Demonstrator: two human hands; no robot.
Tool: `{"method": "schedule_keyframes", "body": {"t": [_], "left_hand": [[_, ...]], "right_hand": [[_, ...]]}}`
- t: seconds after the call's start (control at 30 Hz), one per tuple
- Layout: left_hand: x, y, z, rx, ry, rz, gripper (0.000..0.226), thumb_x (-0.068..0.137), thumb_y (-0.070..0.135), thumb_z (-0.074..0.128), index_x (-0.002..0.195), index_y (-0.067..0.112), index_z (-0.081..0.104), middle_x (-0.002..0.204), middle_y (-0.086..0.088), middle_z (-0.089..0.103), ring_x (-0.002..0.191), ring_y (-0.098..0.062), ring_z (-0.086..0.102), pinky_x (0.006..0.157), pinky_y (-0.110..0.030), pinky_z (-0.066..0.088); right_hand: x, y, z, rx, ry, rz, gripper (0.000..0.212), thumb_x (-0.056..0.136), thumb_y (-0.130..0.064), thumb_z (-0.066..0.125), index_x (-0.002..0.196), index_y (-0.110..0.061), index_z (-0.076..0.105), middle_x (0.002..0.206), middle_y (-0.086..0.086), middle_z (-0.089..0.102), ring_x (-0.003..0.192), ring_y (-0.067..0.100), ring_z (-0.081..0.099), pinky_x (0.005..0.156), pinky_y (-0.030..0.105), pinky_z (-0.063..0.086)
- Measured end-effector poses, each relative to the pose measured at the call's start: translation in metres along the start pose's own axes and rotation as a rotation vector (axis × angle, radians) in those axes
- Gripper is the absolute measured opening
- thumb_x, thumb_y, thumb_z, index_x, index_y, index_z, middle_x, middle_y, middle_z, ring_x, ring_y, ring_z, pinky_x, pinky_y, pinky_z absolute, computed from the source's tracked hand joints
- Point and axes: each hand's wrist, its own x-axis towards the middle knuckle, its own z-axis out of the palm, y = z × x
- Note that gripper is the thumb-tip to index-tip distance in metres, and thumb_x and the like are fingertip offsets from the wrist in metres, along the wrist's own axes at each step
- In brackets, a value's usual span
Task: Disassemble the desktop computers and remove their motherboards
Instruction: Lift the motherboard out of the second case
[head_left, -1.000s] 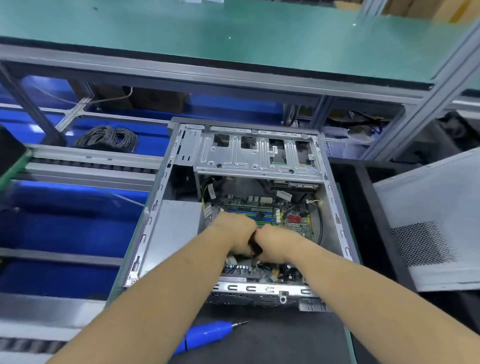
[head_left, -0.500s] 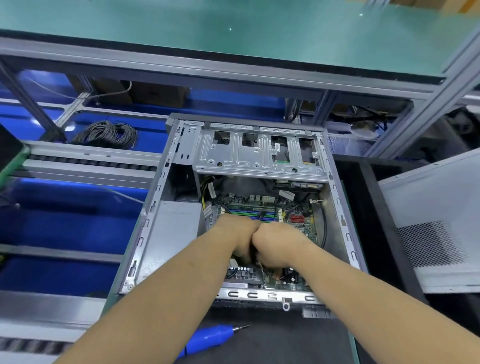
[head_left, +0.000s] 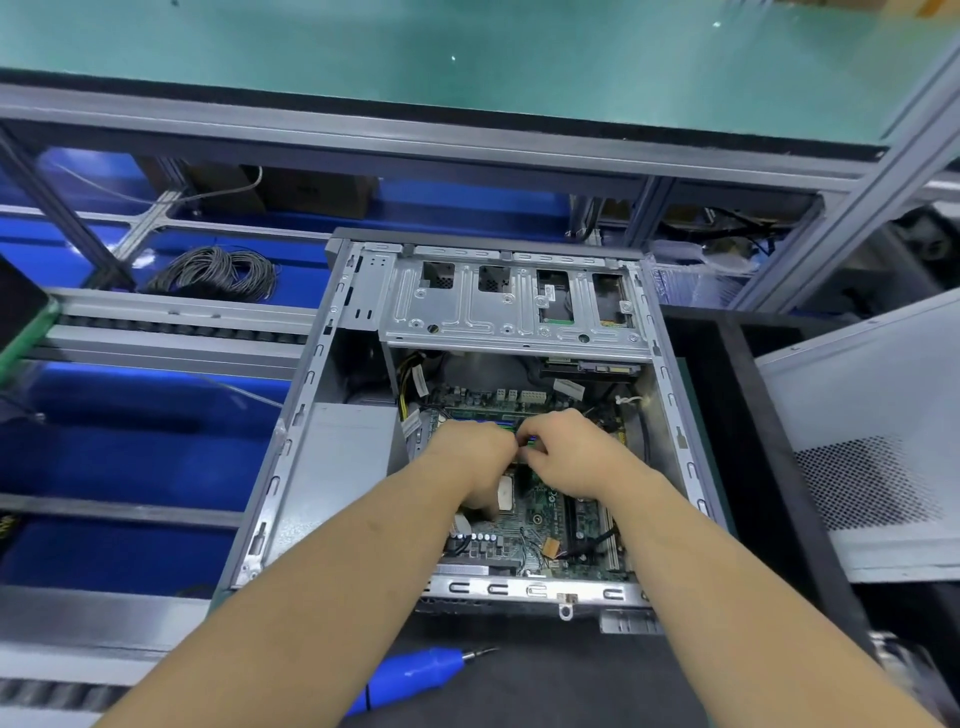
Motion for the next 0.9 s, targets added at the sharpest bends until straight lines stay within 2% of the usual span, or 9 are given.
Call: {"method": "schedule_keyframes", "body": {"t": [0.13,0.23,0.3,0.43,0.53,0.67,0.77,0.83,0.9], "left_hand": [[-0.002,0.001,0.000,-0.025,-0.017,0.005,0.044,0.072,0.042,0.084,0.073,0.022,0.044,0.071,0.005,0.048,0.067,-0.020,0.050,0.058,-0.034,0.041],[-0.004,0.002,-0.004,-0.054,-0.032,0.005,0.041,0.073,0.040,0.084,0.089,0.021,0.052,0.073,0.005,0.048,0.074,-0.024,0.054,0.060,-0.034,0.042],[-0.004,0.001,-0.005,-0.060,-0.028,-0.003,0.042,0.071,0.039,0.085,0.086,0.021,0.051,0.074,0.004,0.048,0.073,-0.023,0.053,0.060,-0.034,0.042],[-0.008,0.000,-0.009,-0.049,-0.050,-0.021,0.047,0.067,0.037,0.087,0.071,0.023,0.042,0.073,0.005,0.046,0.072,-0.022,0.050,0.061,-0.033,0.042],[-0.013,-0.003,-0.012,-0.100,-0.053,0.001,0.040,0.066,0.035,0.086,0.084,0.020,0.053,0.074,0.005,0.051,0.073,-0.020,0.054,0.059,-0.032,0.044],[-0.027,-0.011,-0.029,-0.443,-0.012,0.083,0.029,0.068,0.029,0.083,0.084,0.019,0.062,0.080,0.000,0.066,0.069,-0.015,0.059,0.056,-0.028,0.048],[-0.044,-0.019,-0.052,-0.875,0.024,0.158,0.021,0.071,0.032,0.085,0.085,0.022,0.074,0.089,-0.007,0.072,0.063,-0.004,0.056,0.059,-0.018,0.044],[-0.052,-0.018,-0.065,-1.229,0.089,0.193,0.020,0.073,0.029,0.084,0.091,0.023,0.077,0.090,-0.010,0.070,0.068,-0.006,0.057,0.063,-0.021,0.046],[-0.052,-0.008,-0.073,-1.552,0.189,0.192,0.025,0.079,0.019,0.080,0.103,0.017,0.074,0.090,-0.004,0.068,0.076,-0.009,0.061,0.066,-0.023,0.049]], "right_hand": [[0.001,-0.001,-0.001,0.039,-0.014,-0.015,0.017,0.083,-0.021,0.059,0.094,-0.016,0.071,0.059,-0.006,0.054,0.054,0.018,0.047,0.057,0.040,0.052],[0.003,-0.001,-0.001,0.041,-0.011,-0.010,0.017,0.080,-0.020,0.060,0.091,-0.014,0.072,0.063,0.008,0.061,0.056,0.019,0.044,0.058,0.041,0.052],[0.005,0.000,0.000,0.049,-0.001,-0.011,0.018,0.079,-0.020,0.061,0.090,-0.012,0.072,0.066,0.011,0.063,0.057,0.019,0.045,0.059,0.041,0.053],[0.007,0.001,0.000,0.074,-0.002,-0.017,0.020,0.078,-0.020,0.062,0.094,-0.017,0.073,0.059,-0.007,0.056,0.059,0.019,0.053,0.060,0.036,0.051],[0.008,-0.001,-0.003,0.140,0.045,0.010,0.014,0.081,-0.020,0.061,0.088,-0.023,0.073,0.062,-0.012,0.057,0.061,0.011,0.054,0.059,0.027,0.046],[0.001,-0.006,-0.015,0.511,0.220,0.107,0.024,0.093,-0.022,0.054,0.078,-0.030,0.071,0.070,-0.003,0.071,0.052,0.008,0.060,0.050,0.026,0.049],[-0.013,-0.011,-0.031,0.922,0.193,0.114,0.041,0.102,-0.045,0.048,0.088,-0.017,0.076,0.084,0.002,0.076,0.071,0.016,0.071,0.060,0.027,0.053],[-0.025,-0.012,-0.044,1.132,0.137,0.084,0.065,0.092,-0.068,0.044,0.095,-0.011,0.075,0.097,0.012,0.076,0.087,0.025,0.073,0.069,0.031,0.059],[-0.039,-0.009,-0.062,1.342,0.135,0.018,0.078,0.078,-0.077,0.051,0.103,-0.007,0.072,0.107,0.019,0.072,0.095,0.033,0.071,0.072,0.035,0.059]]}}
